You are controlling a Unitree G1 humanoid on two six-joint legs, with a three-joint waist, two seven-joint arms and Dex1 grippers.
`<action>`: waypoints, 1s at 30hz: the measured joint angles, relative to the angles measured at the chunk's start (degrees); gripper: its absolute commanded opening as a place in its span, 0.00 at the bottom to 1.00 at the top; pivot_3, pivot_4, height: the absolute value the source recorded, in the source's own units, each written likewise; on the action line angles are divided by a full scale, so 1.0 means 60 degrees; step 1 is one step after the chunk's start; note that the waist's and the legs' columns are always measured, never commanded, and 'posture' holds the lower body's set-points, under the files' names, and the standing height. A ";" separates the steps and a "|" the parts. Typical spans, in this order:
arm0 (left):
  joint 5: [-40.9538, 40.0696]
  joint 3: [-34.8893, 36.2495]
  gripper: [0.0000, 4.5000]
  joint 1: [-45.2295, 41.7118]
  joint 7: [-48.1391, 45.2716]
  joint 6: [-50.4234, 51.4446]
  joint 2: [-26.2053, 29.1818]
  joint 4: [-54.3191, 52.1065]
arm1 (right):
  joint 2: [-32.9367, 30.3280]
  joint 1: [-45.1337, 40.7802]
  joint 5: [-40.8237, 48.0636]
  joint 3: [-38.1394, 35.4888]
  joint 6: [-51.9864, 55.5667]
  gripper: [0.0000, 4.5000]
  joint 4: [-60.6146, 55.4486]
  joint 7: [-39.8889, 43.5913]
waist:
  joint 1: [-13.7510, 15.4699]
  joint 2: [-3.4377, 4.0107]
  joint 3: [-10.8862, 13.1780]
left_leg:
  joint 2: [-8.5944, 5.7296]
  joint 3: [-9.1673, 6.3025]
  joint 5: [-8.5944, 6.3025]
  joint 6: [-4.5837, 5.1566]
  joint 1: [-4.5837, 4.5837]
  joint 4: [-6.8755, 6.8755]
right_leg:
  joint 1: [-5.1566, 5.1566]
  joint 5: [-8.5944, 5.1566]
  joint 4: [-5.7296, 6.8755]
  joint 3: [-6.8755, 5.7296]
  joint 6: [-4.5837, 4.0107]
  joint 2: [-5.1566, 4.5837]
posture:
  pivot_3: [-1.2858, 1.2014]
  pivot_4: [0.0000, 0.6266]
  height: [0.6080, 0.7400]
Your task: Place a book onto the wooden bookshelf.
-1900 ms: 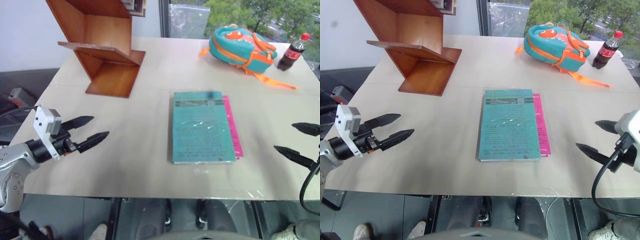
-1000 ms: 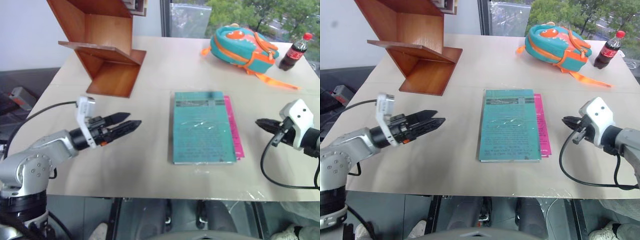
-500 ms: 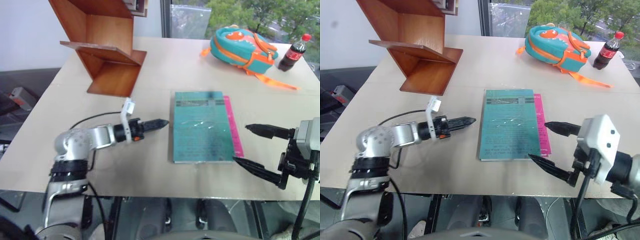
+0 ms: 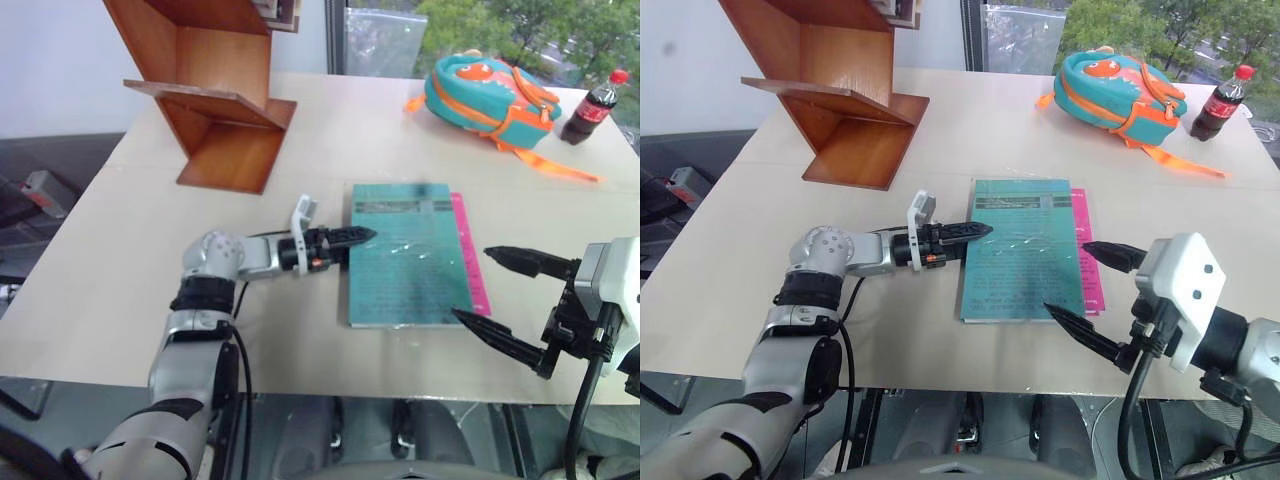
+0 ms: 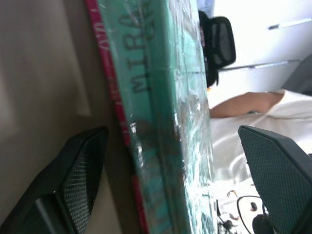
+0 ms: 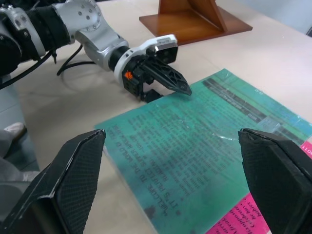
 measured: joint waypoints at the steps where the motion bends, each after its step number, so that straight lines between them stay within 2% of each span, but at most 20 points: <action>1: 0.0136 -0.0127 0.94 -0.0082 -0.0234 -0.0035 -0.0018 0.0117 | -0.0101 0.0088 0.0001 0.0020 -0.0103 1.00 0.0001 -0.0066 | 0.0023 0.0000 0.0000 | 0.0000 0.0001 0.0000 0.0000 0.0000 0.0000 | 0.0000 0.0000 0.0000 0.0000 0.0000 0.0000 | 0.52 0.24 1.00; 3: 0.0442 -0.0393 0.83 -0.0146 -0.0732 -0.0118 -0.0056 0.0294 | -0.0253 0.0273 0.0005 0.0031 -0.0409 1.00 0.0001 -0.0225 | 0.0036 0.0000 0.0000 | 0.0000 0.0000 0.0000 0.0000 0.0000 0.0000 | 0.0000 0.0000 -0.0001 0.0001 0.0000 0.0000 | 0.52 0.24 1.00; 7: 0.0782 -0.0539 0.42 -0.0276 -0.1308 -0.0175 -0.0066 0.0539 | -0.0475 0.0551 -0.0044 0.0126 -0.0829 1.00 0.0000 -0.0439 | 0.0041 -0.0004 0.0002 | 0.0002 -0.0005 0.0000 0.0000 -0.0003 0.0001 | -0.0002 0.0001 -0.0001 0.0001 -0.0002 -0.0003 | 0.52 0.24 1.00; 9: 0.0844 -0.0533 0.25 -0.0291 -0.1473 -0.0162 -0.0016 0.0541 | -0.0511 0.0654 -0.0096 0.0183 -0.0989 1.00 0.0000 -0.0474 | 0.0042 -0.0004 0.0002 | 0.0002 -0.0005 0.0000 0.0000 -0.0003 0.0001 | -0.0002 0.0001 -0.0001 0.0002 -0.0002 -0.0004 | 0.52 0.24 1.00; 11: 0.0814 -0.0353 0.03 -0.0291 -0.1660 -0.0023 0.0056 0.0539 | -0.0521 0.0698 -0.0198 0.0272 -0.1053 1.00 0.0001 -0.0535 | 0.0041 -0.0010 0.0006 | 0.0004 -0.0007 0.0000 0.0001 -0.0004 0.0001 | -0.0003 0.0001 -0.0001 0.0002 -0.0002 -0.0004 | 0.52 0.24 1.00; 17: 0.0433 0.0530 0.01 -0.0153 -0.1730 0.0793 0.0761 -0.0335 | -0.0454 0.0499 -0.0504 0.0694 -0.1108 1.00 0.0004 -0.0614 | 0.0025 -0.0024 0.0014 | 0.0009 -0.0009 0.0000 0.0000 -0.0009 0.0002 | -0.0009 0.0002 -0.0001 0.0004 -0.0005 -0.0003 | 0.52 0.24 1.00; 22: -0.0139 0.1502 0.01 0.0172 -0.1306 0.1628 0.1616 -0.2518 | -0.0189 -0.0395 -0.0784 0.1339 -0.1078 1.00 0.0260 -0.0462 | 0.0021 -0.0044 0.0026 | 0.0008 -0.0012 -0.0001 -0.0001 -0.0010 0.0004 | -0.0008 0.0012 -0.0003 0.0004 -0.0021 -0.0007 | 0.52 0.24 1.00; 24: 0.0016 0.1435 0.01 0.0583 -0.1357 0.0809 0.2178 -0.4275 | -0.0017 -0.0771 -0.0895 0.1593 -0.1073 1.00 0.0549 -0.0364 | 0.0020 -0.0050 0.0033 | 0.0008 -0.0014 -0.0002 -0.0004 -0.0009 0.0003 | -0.0007 0.0019 -0.0004 0.0004 -0.0036 -0.0025 | 0.52 0.24 1.00; 26: 0.0673 0.1101 0.01 0.0905 -0.1683 -0.0944 0.2536 -0.5793 | 0.0111 -0.1070 -0.0972 0.1721 -0.1067 1.00 0.0813 -0.0219 | 0.0062 -0.0047 0.0034 | 0.0005 -0.0015 -0.0012 -0.0022 -0.0009 0.0003 | -0.0006 0.0022 -0.0009 -0.0002 -0.0043 -0.0055 | 0.52 0.24 1.00; 27: 0.1283 0.0861 0.01 0.1000 -0.2019 -0.2485 0.2574 -0.6457 | 0.0150 -0.1305 -0.1011 0.1844 -0.1067 1.00 0.0984 -0.0118 | 0.0086 -0.0046 0.0034 | 0.0000 -0.0016 -0.0016 -0.0031 -0.0009 0.0003 | -0.0004 0.0019 -0.0011 -0.0010 -0.0049 -0.0064 | 0.52 0.24 1.00; 30: 0.2807 0.0262 0.01 0.0297 -0.2519 -0.5655 0.2725 -0.6760 | 0.0306 -0.1898 -0.1287 0.2153 -0.1071 1.00 0.1397 0.0185 | 0.0112 -0.0057 0.0041 | -0.0007 -0.0017 -0.0023 -0.0045 -0.0015 0.0009 | 0.0002 0.0017 -0.0012 -0.0026 -0.0057 -0.0031 | 0.52 0.24 1.00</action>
